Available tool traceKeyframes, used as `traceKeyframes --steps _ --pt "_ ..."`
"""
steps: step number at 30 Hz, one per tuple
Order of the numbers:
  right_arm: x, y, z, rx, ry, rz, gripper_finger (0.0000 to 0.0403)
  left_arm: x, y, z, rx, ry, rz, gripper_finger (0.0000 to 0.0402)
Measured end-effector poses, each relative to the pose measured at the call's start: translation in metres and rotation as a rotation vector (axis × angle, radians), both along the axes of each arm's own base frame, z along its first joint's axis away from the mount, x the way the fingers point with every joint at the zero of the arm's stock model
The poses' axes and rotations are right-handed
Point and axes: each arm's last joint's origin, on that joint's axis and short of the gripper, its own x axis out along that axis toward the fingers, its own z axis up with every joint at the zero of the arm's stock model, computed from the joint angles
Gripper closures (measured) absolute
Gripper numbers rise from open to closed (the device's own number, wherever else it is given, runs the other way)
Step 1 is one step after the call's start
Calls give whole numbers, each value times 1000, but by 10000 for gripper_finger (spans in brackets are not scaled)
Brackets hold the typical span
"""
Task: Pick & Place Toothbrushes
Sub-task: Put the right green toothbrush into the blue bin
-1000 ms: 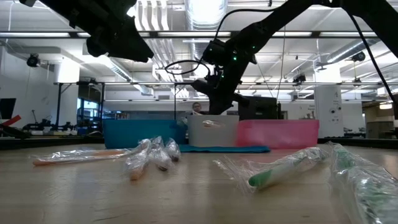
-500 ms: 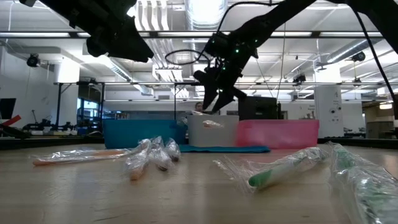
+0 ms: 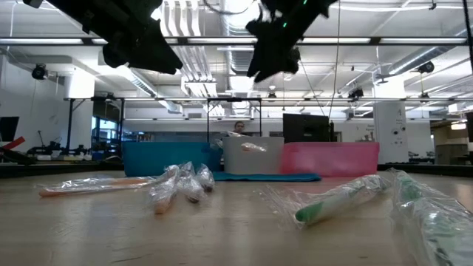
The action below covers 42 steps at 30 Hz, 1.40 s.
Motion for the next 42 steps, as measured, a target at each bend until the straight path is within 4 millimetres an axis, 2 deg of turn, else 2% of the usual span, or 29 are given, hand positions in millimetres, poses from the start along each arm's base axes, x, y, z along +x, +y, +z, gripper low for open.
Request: traceKeyframes --steps 4,8,13,18,22,30,37,42 --pt "-17 27 23 -22 12 78 260 0 0 0 -1 -3 0 250" --pt "-32 52 37 -16 39 139 278 0 0 0 -1 -3 0 250" --pt "-48 82 45 0 100 222 299 0 0 0 0 -2 0 250" --pt "-52 113 43 8 136 318 321 0 0 0 2 -1 -1 250" --pt "-51 138 33 10 167 397 338 0 0 0 2 2 -1 250" --pt "-63 183 -4 -23 295 491 363 0 0 0 3 2 -2 250" --pt "-92 219 -29 44 337 443 377 0 0 0 3 2 -2 250" --pt "-118 244 -43 179 334 302 386 0 0 0 3 2 -2 250"
